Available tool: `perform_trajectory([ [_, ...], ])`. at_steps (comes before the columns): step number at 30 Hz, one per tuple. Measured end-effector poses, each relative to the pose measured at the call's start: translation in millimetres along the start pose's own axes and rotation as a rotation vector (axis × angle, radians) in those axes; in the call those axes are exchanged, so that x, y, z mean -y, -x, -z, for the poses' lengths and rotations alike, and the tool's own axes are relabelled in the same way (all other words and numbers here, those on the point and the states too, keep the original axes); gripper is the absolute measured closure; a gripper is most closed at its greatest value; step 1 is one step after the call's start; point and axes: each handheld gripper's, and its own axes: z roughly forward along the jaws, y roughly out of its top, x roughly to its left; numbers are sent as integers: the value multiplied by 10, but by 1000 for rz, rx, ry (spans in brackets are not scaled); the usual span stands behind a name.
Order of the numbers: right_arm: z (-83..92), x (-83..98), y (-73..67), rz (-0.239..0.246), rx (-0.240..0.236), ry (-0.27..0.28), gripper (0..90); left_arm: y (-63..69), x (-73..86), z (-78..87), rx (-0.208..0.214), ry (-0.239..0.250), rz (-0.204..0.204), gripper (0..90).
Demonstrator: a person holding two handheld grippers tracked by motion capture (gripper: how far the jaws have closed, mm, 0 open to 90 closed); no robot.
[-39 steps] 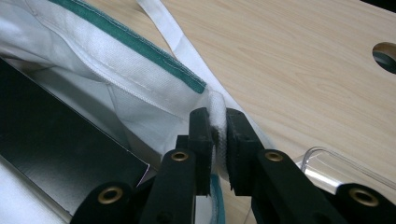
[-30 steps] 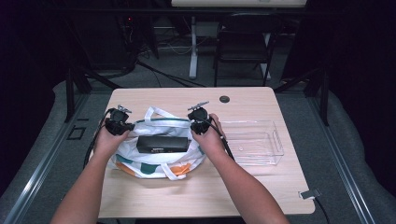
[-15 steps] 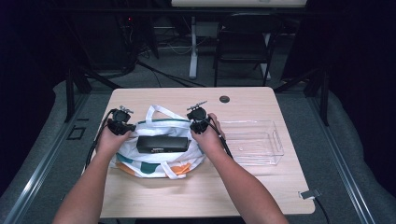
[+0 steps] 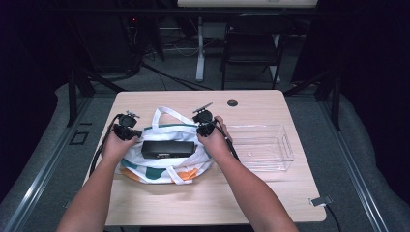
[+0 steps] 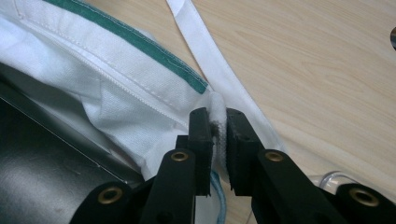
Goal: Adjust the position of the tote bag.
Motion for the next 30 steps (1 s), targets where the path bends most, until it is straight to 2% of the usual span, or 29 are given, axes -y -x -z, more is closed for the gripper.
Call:
perform_trajectory([
  [5,-49,-7,-16,-7,2,-9,818,1,-2,-16,3,-10,3,874],
  [9,-58,-6,-25,8,17,-24,815,10,-9,4,-8,-13,-6,857],
  [11,-51,-6,-22,15,17,-24,812,11,-7,20,-17,-5,-3,826],
  [14,-47,-2,-26,5,14,-9,812,0,-2,97,-37,22,9,719],
  [19,-34,0,-24,15,19,-15,811,-25,19,246,-29,80,16,554],
  [25,-28,6,-28,18,18,-13,800,-58,69,407,-39,104,11,501],
  [30,-18,25,-26,14,10,1,786,-100,130,505,-57,96,-8,464],
])
